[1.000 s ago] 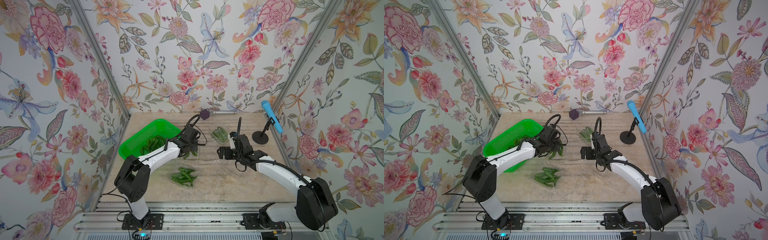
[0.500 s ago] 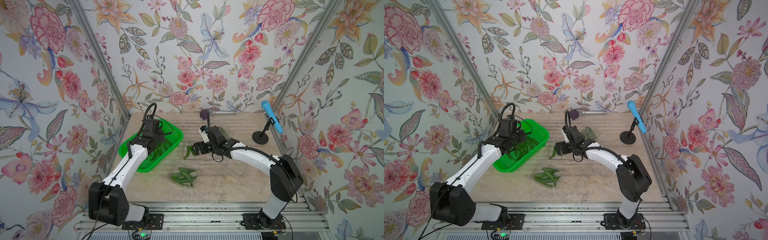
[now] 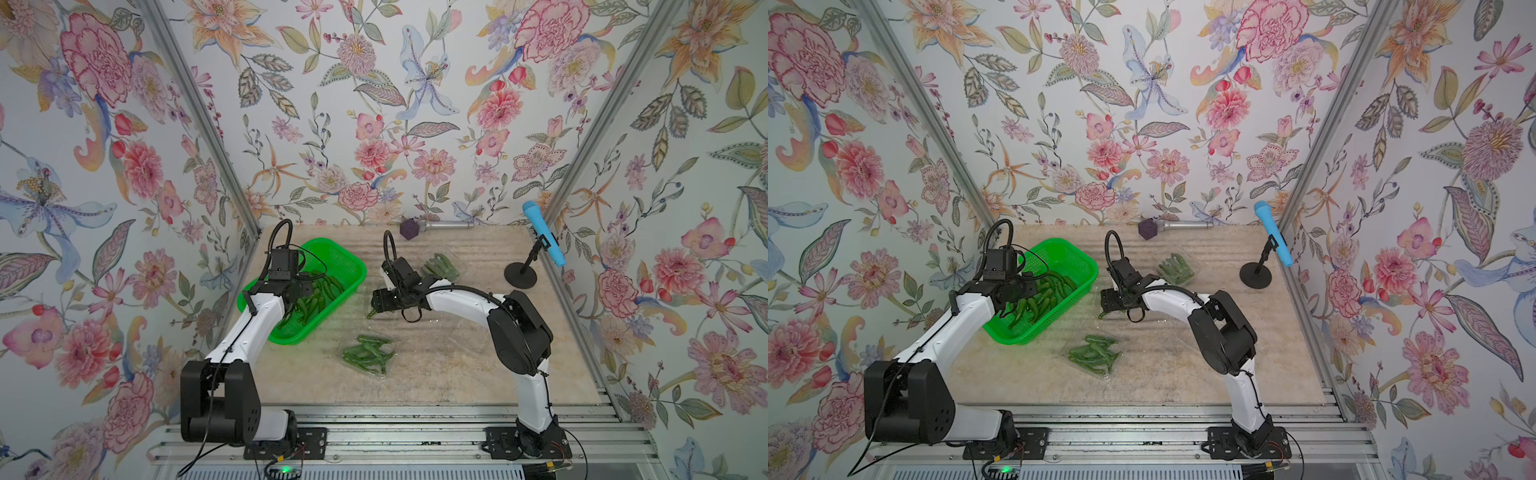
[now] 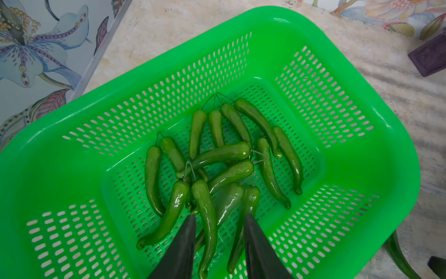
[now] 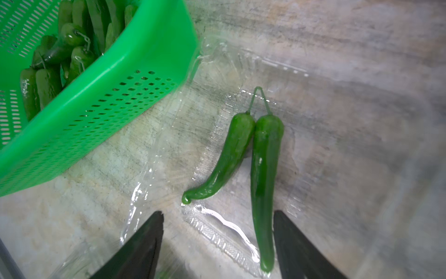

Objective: Take small green peppers out of containers
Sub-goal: Place the green pepper in the basket, then pick up the green pepper from the packing box.

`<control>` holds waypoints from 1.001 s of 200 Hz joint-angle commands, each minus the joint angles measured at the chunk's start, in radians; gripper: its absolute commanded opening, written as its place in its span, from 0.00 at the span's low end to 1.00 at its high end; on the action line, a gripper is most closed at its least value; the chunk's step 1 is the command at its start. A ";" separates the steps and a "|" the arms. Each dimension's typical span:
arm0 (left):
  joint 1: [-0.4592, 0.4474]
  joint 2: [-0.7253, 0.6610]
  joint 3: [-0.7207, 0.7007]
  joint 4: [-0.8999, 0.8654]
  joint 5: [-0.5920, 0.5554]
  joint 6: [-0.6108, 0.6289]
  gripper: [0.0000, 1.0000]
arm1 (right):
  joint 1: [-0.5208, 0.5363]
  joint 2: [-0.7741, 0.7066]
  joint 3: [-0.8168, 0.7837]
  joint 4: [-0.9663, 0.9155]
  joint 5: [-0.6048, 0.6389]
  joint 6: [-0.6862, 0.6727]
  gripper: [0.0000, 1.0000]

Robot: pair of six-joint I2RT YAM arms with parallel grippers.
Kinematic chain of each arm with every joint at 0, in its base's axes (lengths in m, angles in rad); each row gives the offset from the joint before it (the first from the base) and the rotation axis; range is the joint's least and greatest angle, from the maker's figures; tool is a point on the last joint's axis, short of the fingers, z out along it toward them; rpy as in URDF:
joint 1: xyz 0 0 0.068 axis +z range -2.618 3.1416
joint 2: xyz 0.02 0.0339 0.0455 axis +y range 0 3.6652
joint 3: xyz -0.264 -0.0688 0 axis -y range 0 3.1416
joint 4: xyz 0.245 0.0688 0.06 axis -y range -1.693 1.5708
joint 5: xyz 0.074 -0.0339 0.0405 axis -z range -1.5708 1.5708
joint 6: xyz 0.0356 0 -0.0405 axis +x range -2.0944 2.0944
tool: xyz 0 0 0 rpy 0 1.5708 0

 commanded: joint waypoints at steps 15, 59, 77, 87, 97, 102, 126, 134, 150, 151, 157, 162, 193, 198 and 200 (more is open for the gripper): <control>0.003 -0.140 -0.082 0.082 0.070 -0.006 0.38 | 0.009 0.062 0.082 -0.036 -0.023 0.041 0.56; 0.002 -0.300 -0.225 0.137 0.097 -0.073 0.42 | 0.018 0.129 0.152 -0.081 0.009 0.066 0.54; 0.001 -0.336 -0.268 0.160 0.133 -0.083 0.42 | 0.019 0.142 0.166 -0.092 0.031 0.076 0.54; 0.002 -0.351 -0.287 0.165 0.141 -0.084 0.42 | 0.019 0.153 0.175 -0.099 0.042 0.078 0.54; 0.001 -0.365 -0.301 0.167 0.148 -0.083 0.42 | 0.020 0.164 0.190 -0.109 0.043 0.080 0.54; 0.001 -0.373 -0.307 0.167 0.150 -0.084 0.42 | 0.020 0.171 0.197 -0.114 0.043 0.080 0.54; 0.001 -0.410 -0.334 0.166 0.159 -0.092 0.42 | 0.023 0.206 0.230 -0.132 0.043 0.086 0.54; 0.001 -0.421 -0.340 0.165 0.158 -0.094 0.43 | 0.025 0.216 0.239 -0.140 0.048 0.089 0.53; 0.001 -0.434 -0.345 0.157 0.153 -0.090 0.43 | 0.027 0.235 0.257 -0.150 0.058 0.095 0.52; 0.001 -0.435 -0.345 0.156 0.153 -0.090 0.43 | 0.028 0.235 0.259 -0.152 0.059 0.095 0.52; 0.001 -0.436 -0.345 0.154 0.152 -0.086 0.43 | 0.028 0.242 0.266 -0.158 0.062 0.096 0.51; 0.001 -0.437 -0.345 0.150 0.150 -0.085 0.43 | 0.028 0.246 0.271 -0.164 0.067 0.097 0.49; 0.001 -0.432 -0.341 0.136 0.144 -0.070 0.42 | 0.030 0.266 0.287 -0.192 0.088 0.098 0.36; 0.001 -0.433 -0.341 0.136 0.143 -0.069 0.43 | 0.031 0.267 0.288 -0.192 0.087 0.097 0.33; 0.001 -0.433 -0.341 0.136 0.142 -0.069 0.43 | 0.030 0.267 0.286 -0.193 0.089 0.097 0.33</control>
